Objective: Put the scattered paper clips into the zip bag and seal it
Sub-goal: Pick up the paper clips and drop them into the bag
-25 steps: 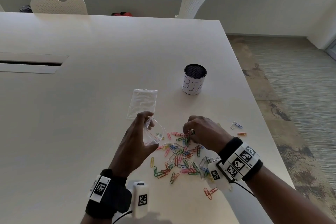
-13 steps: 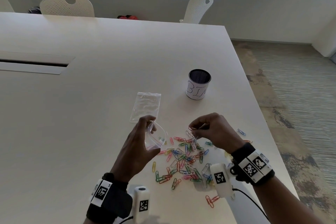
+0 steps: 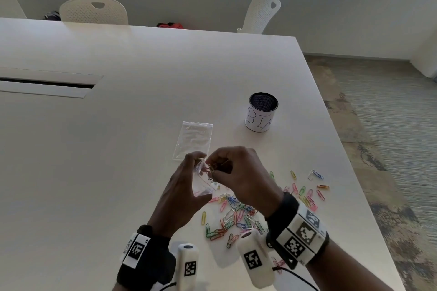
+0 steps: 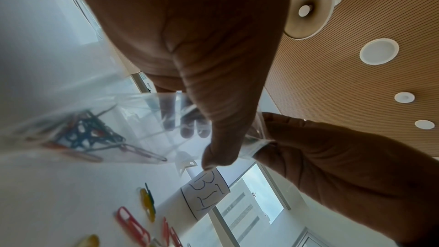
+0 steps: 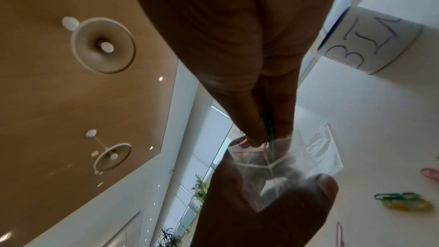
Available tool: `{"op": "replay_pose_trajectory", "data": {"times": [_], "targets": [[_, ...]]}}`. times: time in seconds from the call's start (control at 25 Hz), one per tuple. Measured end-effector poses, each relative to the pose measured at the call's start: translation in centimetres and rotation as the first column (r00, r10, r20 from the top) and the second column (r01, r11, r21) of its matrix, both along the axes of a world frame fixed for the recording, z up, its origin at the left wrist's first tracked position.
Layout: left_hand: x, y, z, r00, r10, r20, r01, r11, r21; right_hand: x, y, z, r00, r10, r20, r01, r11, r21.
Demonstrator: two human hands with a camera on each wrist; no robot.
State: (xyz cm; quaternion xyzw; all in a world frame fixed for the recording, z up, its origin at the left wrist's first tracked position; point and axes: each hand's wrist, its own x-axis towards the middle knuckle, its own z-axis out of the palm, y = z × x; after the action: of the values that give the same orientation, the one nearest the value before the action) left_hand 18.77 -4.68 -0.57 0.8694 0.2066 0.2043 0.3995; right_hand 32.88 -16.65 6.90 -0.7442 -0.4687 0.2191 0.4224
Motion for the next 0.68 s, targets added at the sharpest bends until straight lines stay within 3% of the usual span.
{"op": "replay_pose_trajectory", "data": {"times": [0.24, 0.44, 0.68], "targets": [[-0.1, 0.0, 0.0, 1.0, 0.0, 0.017, 0.0, 1.0, -0.014, -0.5, 0.6, 0.9, 0.988, 0.105, 0.113, -0.102, 0.994, -0.038], [-0.4, 0.4, -0.1, 1.0, 0.0, 0.02, 0.0, 0.999, 0.034, 2.4, -0.4, 1.1, 0.983, -0.032, 0.178, 0.031, 0.999, 0.009], [-0.7, 0.7, -0.1, 0.999, 0.006, 0.051, -0.006, 1.0, 0.0, 8.1, -4.4, -1.3, 0.954, -0.186, 0.237, 0.217, 0.97, -0.111]]}}
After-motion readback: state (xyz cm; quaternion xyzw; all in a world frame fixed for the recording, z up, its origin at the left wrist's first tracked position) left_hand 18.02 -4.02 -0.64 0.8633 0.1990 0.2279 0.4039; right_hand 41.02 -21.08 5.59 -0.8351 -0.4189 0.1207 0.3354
